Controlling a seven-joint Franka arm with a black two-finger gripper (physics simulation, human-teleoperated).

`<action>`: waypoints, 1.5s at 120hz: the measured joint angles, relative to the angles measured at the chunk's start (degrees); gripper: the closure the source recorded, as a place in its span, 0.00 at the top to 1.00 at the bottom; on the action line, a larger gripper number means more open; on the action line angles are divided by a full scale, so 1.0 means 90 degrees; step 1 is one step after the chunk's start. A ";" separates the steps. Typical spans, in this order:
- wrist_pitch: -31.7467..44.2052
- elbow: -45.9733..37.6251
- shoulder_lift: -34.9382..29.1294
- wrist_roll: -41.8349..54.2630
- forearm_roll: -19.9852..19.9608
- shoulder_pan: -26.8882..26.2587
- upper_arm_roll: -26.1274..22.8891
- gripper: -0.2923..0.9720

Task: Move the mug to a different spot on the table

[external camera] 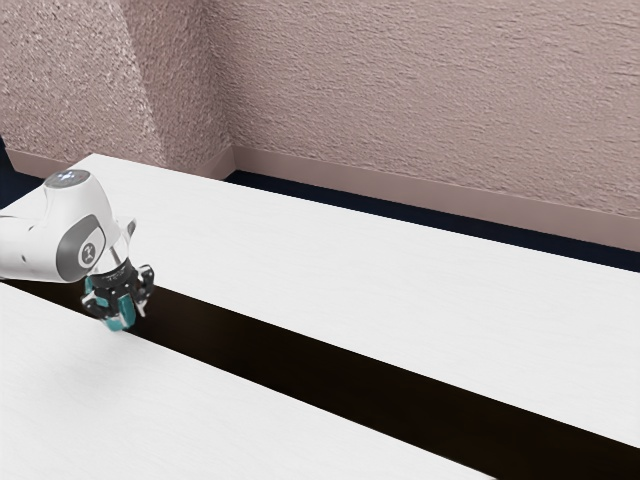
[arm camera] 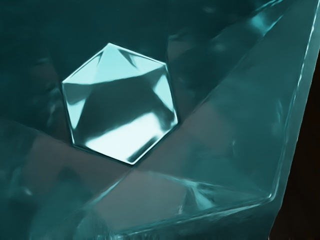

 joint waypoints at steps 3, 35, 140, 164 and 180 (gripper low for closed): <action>-0.0002 -0.0002 -0.0005 0.0001 0.0001 -0.0002 0.0000 0.35; -0.0040 -0.0088 -0.0174 -0.0006 0.0013 -0.0055 -0.0015 0.29; 0.0294 -0.1157 -0.1670 -0.0268 0.1228 -0.0126 -0.1871 0.18; 0.0796 -0.1380 -0.1719 -0.0250 0.1397 -0.0044 -0.2181 0.18; 0.1071 -0.1548 -0.1768 -0.0224 0.1423 -0.0056 -0.2414 0.18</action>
